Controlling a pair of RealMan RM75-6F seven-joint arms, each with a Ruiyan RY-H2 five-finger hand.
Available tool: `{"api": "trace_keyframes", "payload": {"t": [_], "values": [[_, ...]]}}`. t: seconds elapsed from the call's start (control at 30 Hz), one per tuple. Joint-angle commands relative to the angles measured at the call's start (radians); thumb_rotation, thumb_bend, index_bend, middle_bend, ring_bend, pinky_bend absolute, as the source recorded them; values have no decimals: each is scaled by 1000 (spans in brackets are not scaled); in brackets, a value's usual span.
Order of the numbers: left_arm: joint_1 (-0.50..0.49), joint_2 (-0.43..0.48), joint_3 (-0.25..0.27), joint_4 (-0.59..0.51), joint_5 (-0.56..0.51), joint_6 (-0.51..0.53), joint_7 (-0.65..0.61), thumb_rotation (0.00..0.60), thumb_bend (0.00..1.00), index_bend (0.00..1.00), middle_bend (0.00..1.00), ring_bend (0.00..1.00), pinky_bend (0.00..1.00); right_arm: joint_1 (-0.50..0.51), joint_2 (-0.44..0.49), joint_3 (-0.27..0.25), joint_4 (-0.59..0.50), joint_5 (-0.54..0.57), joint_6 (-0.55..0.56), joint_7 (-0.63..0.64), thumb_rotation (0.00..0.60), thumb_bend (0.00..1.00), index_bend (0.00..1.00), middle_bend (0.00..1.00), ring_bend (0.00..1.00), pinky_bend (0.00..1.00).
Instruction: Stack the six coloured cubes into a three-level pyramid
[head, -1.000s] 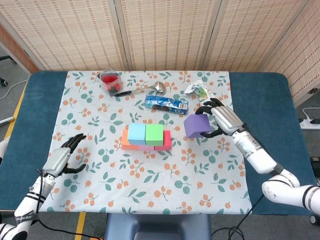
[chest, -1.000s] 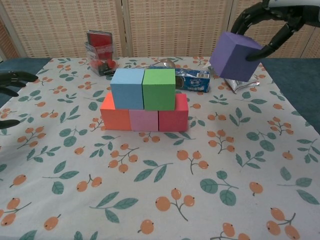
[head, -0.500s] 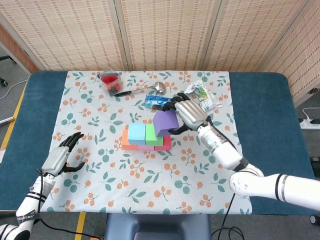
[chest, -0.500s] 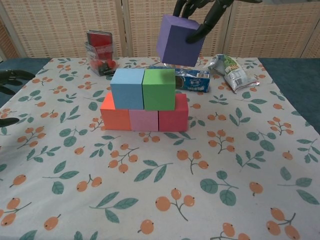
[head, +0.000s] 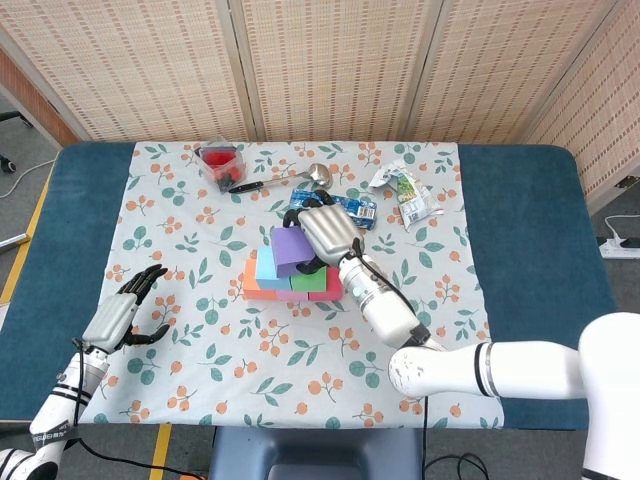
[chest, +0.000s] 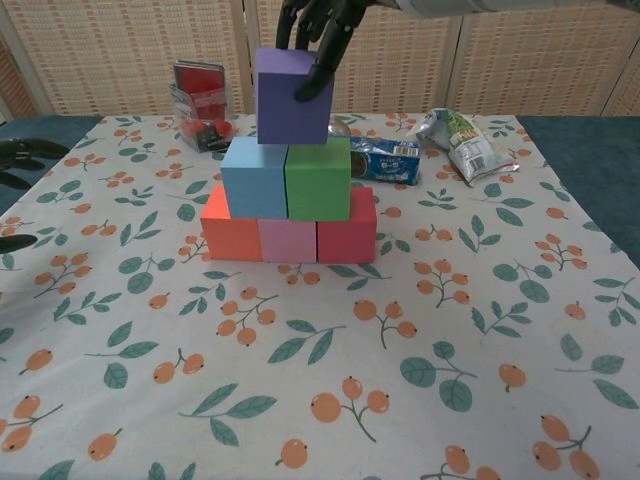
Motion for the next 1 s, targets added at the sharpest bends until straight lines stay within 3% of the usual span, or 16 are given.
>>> {"api": "trace_keyframes", "payload": {"t": [0.03, 0.73, 0.9, 1.0], "values": [[1, -1, 2, 5, 8, 1, -11, 600, 309, 42, 0, 0, 132, 21, -23, -2, -3, 38, 31, -37, 600, 159, 442, 395, 148, 0], [4, -12, 11, 43, 48, 6, -80, 600, 310, 35, 0, 0, 132, 63, -98, 29, 8, 150, 140, -161, 600, 158, 370, 394, 141, 0], [4, -18, 13, 55, 51, 4, -97, 600, 310, 35, 0, 0, 132, 58, -113, 35, 29, 152, 131, -166, 600, 158, 271, 385, 87, 0], [5, -21, 14, 62, 52, 4, -105, 600, 310, 35, 0, 0, 132, 48, -108, 38, 27, 145, 110, -159, 600, 156, 126, 287, 19, 0]]}}
